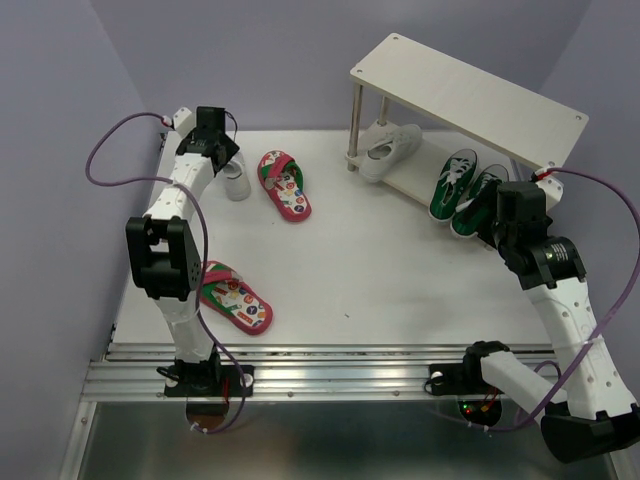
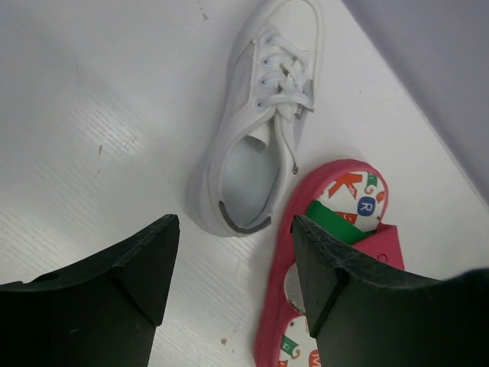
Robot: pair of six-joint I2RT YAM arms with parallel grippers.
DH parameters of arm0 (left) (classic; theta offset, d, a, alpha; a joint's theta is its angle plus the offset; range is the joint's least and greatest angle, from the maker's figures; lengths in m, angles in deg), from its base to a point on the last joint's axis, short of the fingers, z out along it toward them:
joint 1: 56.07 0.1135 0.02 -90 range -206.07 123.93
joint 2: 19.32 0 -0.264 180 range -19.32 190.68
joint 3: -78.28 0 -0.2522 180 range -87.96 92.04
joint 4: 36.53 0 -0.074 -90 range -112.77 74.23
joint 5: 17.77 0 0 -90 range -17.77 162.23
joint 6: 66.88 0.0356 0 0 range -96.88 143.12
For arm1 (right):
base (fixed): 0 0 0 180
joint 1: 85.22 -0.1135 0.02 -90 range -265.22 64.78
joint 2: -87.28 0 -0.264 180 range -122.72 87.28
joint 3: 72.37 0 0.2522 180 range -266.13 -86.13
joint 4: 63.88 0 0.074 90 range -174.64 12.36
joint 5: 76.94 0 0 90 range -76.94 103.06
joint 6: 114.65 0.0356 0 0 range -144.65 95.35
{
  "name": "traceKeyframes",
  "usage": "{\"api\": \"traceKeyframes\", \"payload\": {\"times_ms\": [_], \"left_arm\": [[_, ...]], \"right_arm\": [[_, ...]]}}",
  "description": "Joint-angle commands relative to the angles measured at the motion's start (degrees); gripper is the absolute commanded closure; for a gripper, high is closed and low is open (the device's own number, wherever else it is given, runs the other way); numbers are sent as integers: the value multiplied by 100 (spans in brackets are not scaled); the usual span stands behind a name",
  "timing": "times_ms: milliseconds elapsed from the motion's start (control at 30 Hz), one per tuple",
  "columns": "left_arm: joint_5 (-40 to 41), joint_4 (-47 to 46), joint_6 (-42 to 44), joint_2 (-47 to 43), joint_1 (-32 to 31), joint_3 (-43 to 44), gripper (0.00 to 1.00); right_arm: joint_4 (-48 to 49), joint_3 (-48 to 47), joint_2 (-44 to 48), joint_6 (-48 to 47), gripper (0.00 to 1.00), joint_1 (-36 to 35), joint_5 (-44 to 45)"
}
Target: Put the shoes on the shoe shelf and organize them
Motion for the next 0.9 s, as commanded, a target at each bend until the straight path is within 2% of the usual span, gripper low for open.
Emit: {"api": "traceKeyframes", "payload": {"times_ms": [0, 267, 500, 600, 767, 867], "left_arm": [[-230, 263, 143, 453, 301, 389, 29], [-669, 431, 442, 1086, 425, 856, 34], [-1003, 53, 363, 1104, 425, 285, 40], [-1012, 79, 372, 1157, 425, 293, 46], [-758, 429, 433, 1122, 468, 487, 100], [-696, 588, 538, 938, 599, 619, 100]], "right_arm": [[251, -73, 53, -82, 0, 42, 15], [216, -126, 35, -56, 0, 42, 50], [225, -144, 0, -47, 0, 42, 58], [242, -161, -18, -56, 0, 42, 32], [286, -179, -35, -91, 0, 42, -3], [330, -153, -18, -117, 0, 42, -12]]}}
